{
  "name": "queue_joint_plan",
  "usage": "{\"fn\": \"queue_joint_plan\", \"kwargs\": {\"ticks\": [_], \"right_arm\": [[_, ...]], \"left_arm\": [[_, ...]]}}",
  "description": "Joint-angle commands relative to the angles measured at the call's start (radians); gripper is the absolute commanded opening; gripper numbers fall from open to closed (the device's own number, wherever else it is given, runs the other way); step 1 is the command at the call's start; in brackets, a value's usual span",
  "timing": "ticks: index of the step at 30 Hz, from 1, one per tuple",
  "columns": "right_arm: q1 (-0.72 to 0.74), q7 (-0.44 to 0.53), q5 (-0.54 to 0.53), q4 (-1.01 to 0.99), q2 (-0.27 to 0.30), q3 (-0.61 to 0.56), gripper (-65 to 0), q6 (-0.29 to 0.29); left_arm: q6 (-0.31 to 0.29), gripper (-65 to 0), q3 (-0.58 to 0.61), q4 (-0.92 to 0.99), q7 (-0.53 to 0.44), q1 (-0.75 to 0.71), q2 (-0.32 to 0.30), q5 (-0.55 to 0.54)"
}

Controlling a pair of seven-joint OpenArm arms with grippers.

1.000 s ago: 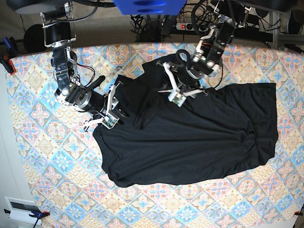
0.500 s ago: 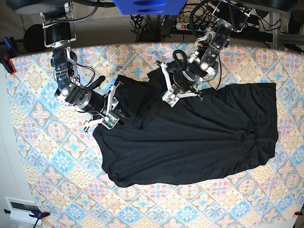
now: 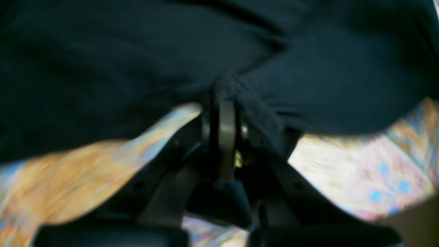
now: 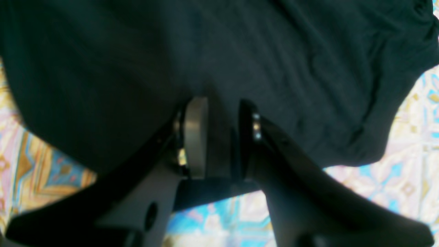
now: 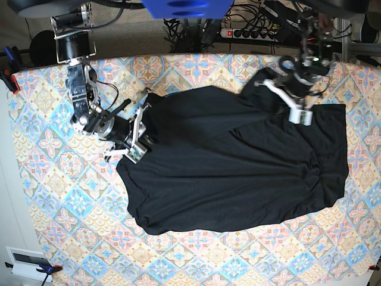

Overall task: Layout the t-shirt on the table in an organized manner, then fold the t-shirt properly
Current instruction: 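Grasp the shirt fabric with the left gripper and pull it away from the right gripper, then drag the shirt corner with the left gripper outward, right gripper holding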

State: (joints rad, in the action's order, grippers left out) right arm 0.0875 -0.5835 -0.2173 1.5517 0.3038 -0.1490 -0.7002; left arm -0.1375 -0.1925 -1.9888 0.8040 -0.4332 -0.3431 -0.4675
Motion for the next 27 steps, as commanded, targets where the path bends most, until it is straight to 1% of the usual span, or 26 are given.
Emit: {"fn": "queue_joint_plan", "kwargs": {"ticks": [1, 4, 7, 9, 11, 14, 16, 17, 19, 23, 27], "right_arm": [[0.027, 0.024, -0.017, 0.003, 0.010, 0.006, -50.4, 0.002], [0.048, 0.024, -0.017, -0.021, 0.010, 0.004, -50.4, 0.002], [0.048, 0.024, -0.012, -0.052, 0.010, 0.004, -50.4, 0.002], [0.048, 0.024, 0.032, -0.073, 0.010, 0.004, -50.4, 0.002], [0.048, 0.024, 0.111, -0.092, 0.007, 0.004, -50.4, 0.002], [0.048, 0.024, 0.220, -0.112, -0.004, 0.004, -50.2, 0.002], [0.050, 0.024, 0.259, -0.115, -0.033, 0.012, -50.2, 0.002], [0.054, 0.024, 0.264, -0.115, -0.044, 0.012, -50.2, 0.002], [0.091, 0.024, 0.264, -0.115, -0.045, 0.012, -50.1, 0.002], [0.160, 0.023, 0.261, -0.115, -0.045, 0.021, -50.1, 0.002], [0.197, -0.002, 0.261, -0.124, -0.047, 0.142, -49.9, 0.002]], "left_arm": [[-0.009, -65.0, -0.057, -0.017, -0.016, -0.017, -0.007, -0.060], [-0.011, -65.0, -0.213, -0.017, -0.015, -0.071, -0.007, -0.167], [-0.011, -65.0, -0.302, -0.016, -0.015, -0.086, -0.007, -0.201], [-0.011, -65.0, -0.342, -0.005, -0.013, -0.086, -0.007, -0.201], [-0.011, -65.0, -0.373, 0.010, -0.013, -0.085, -0.007, -0.201], [-0.011, -65.0, -0.381, 0.029, -0.011, -0.086, -0.009, -0.201], [-0.011, -65.0, -0.382, 0.033, 0.015, -0.088, -0.009, -0.201], [-0.011, -65.0, -0.382, 0.035, 0.042, -0.086, -0.009, -0.201], [-0.011, -65.0, -0.382, 0.035, 0.094, -0.080, -0.009, -0.201], [-0.011, -65.0, -0.382, 0.035, 0.116, -0.080, -0.007, -0.204], [-0.011, -64.3, -0.378, 0.035, 0.120, -0.086, -0.007, -0.205]]}}
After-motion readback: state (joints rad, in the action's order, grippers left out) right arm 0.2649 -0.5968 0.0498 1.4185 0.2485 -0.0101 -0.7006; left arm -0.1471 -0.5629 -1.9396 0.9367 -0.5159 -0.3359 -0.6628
